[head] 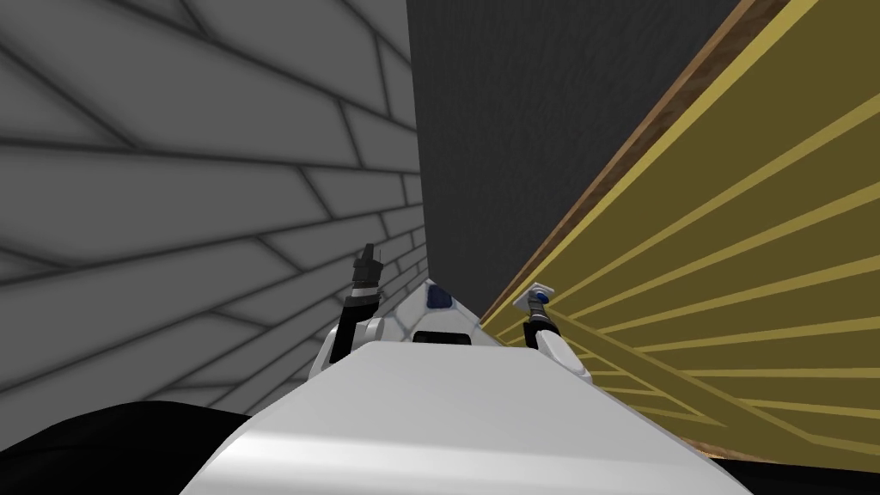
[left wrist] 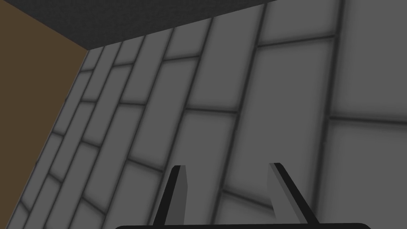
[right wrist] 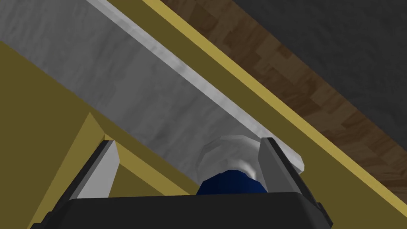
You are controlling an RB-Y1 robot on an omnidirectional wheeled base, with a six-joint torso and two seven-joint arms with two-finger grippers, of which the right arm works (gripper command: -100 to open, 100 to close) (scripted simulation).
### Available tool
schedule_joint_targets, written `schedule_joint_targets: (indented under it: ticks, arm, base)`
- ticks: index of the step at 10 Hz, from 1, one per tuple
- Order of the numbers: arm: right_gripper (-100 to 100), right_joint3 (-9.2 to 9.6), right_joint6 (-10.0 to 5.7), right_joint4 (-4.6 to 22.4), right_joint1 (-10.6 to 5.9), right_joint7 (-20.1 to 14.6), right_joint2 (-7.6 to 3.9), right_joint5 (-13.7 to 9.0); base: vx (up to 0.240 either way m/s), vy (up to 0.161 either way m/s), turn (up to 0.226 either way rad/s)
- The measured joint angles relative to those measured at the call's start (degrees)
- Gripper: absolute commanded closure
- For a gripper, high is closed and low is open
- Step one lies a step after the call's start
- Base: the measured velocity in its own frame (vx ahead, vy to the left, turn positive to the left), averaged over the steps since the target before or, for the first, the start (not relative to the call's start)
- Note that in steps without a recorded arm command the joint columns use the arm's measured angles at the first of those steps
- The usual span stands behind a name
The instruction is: Pull the door open
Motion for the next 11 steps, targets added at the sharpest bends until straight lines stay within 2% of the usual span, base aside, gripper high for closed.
schedule_joint_targets:
  ticks: [1, 2, 4, 6, 7, 8, 9, 10, 11]
  arm:
    - [100, -0.20, -0.90, 0.08, -0.38, -1.34, 0.58, -0.56]
    - [100, -0.27, -1.64, 0.04, -0.65, -1.67, 0.57, -2.41]
    - [100, -0.22, -1.99, -0.49, -0.28, -1.47, 0.75, -5.25]
    - [100, -0.20, -3.31, -0.29, -1.20, -2.91, 1.13, -9.14]
    - [100, -0.01, -3.47, -0.29, -1.22, -3.05, 0.82, -11.03]
    - [100, -0.28, -4.56, -0.20, -1.60, -4.13, 1.06, -13.18]
    - [100, -1.21, -6.19, 0.22, -2.00, -5.55, 1.86, -14.23]
    - [100, -0.34, -5.92, -0.43, -1.51, -5.87, 1.28, -16.33]
    - [100, -0.51, -5.91, -0.37, -1.62, -5.88, 1.72, -16.28]
  base:
    - [-0.033, 0.008, -0.036]
    - [-0.020, 0.001, 0.004]
    - [-0.022, 0.002, -0.025]
    - [-0.029, 0.002, -0.004]
    - [-0.035, 0.008, -0.043]
    - [-0.034, 0.003, -0.025]
    - [-0.014, 0.002, -0.006]
    - [-0.005, 0.000, 0.000]
    - [-0.043, -0.006, -0.044]
